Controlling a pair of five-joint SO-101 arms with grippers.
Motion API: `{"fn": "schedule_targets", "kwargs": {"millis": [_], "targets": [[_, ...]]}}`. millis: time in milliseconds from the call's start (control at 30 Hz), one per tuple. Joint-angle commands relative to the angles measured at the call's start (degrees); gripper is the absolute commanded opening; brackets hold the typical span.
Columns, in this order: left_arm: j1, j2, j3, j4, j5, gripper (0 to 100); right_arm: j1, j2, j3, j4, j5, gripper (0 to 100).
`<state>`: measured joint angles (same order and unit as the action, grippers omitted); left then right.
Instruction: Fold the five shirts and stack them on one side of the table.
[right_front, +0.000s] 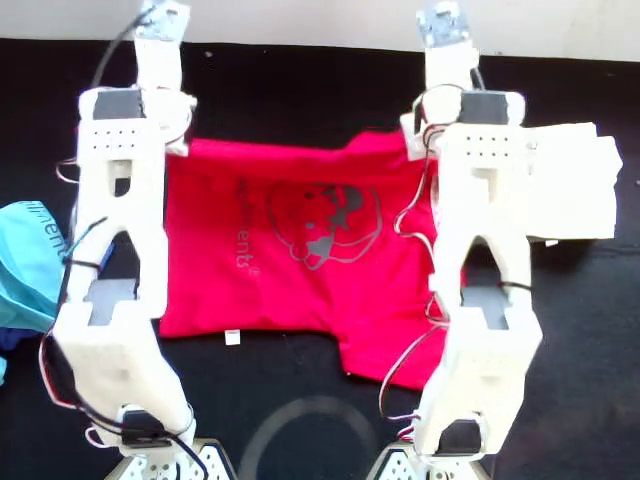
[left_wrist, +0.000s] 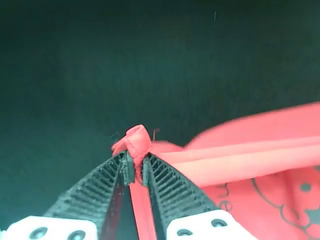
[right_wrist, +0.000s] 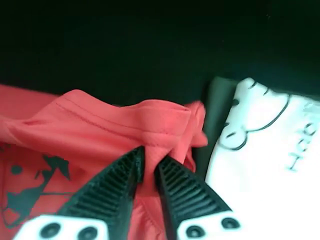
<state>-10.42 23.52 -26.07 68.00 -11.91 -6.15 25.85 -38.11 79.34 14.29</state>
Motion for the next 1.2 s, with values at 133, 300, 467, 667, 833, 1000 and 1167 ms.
{"fn": "schedule_targets", "kwargs": {"millis": [133, 300, 467, 667, 833, 1000, 1167], "targets": [[-0.66, 5.23, -0.57, 6.33, -0.35, 1, -0.40, 3.38, -1.80, 3.56, -2.99, 0.5], [-0.57, 3.56, -0.66, 10.64, -0.35, 1, -0.13, 2.51, -3.65, 9.10, -2.99, 0.5], [-0.57, 0.04, -0.66, 15.56, -0.35, 1, 0.22, -1.27, -4.18, 13.05, -2.90, 0.5], [-0.48, -3.82, -0.57, 20.31, -0.35, 1, 0.40, -6.11, -3.91, 16.84, -2.81, 0.5], [-0.48, -5.93, -0.31, 24.44, -0.35, 1, 0.40, -8.75, -3.91, 20.70, -2.90, 0.5], [-0.57, -8.40, -0.31, 28.04, -0.35, 1, 0.13, -12.09, -0.66, 21.49, -2.90, 0.5], [-0.57, -12.09, 0.92, 29.45, -0.44, 1, -0.22, -21.23, 14.99, 17.54, -2.90, 0.5]]}}
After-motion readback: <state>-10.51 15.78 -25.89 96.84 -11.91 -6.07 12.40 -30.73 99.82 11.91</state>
